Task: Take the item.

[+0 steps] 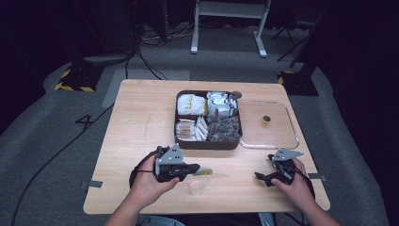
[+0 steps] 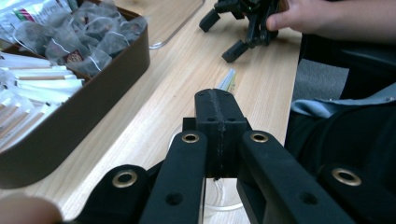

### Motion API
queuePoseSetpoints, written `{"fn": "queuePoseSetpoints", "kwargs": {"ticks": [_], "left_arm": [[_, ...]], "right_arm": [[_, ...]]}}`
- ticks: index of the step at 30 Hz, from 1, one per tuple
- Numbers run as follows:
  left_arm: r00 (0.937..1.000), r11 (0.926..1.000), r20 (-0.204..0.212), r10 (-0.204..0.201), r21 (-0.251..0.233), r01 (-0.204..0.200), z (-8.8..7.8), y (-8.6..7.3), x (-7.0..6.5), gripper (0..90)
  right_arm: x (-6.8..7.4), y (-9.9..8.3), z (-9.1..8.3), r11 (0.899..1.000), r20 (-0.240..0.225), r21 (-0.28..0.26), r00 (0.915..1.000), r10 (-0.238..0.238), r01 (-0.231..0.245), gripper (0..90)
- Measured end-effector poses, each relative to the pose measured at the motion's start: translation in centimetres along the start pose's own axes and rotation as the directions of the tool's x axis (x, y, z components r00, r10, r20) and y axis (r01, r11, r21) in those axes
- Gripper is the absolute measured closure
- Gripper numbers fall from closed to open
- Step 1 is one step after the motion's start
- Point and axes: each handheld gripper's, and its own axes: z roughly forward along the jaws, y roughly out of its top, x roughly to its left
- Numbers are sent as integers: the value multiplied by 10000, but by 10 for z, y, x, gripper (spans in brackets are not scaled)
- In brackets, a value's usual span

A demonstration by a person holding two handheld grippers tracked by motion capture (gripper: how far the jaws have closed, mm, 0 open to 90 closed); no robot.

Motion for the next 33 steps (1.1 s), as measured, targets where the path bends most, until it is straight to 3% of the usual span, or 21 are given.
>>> {"fn": "queuePoseSetpoints", "kwargs": {"ticks": [8, 10, 12, 14, 15, 25, 33], "left_arm": [[9999, 10000, 147, -30, 34, 29, 3, -6, -1, 900], [9991, 9996, 341, -251, 166, 245, 4, -7, 0, 900], [9971, 9986, 581, -485, 232, 473, 4, -8, 0, 803], [9962, 9985, 679, -538, 141, 529, 3, -9, 0, 650], [9966, 9987, 664, -493, 141, 485, 2, -9, 0, 631], [9997, 9996, 132, -222, -178, 225, -1, -7, 5, 479], [9986, 9995, -534, -26, -323, 9, -23, 0, 11, 433]], "right_arm": [[0, 0, 0, 10000, 1, 0, 10000, 0, 0, 8], [0, 0, 0, 10000, -1, 1, 10000, 3, -3, 8], [0, 0, 0, 10000, 0, 1, 10000, 1, -1, 8], [0, 0, 0, 10000, 0, 1, 10000, 2, -2, 8], [0, 0, 0, 10000, 3, 1, 10000, 0, 0, 7], [0, 0, 0, 10000, 0, 3, 10000, 5, -5, 8], [0, 0, 0, 10000, 0, 1, 10000, 0, 0, 7]]}}
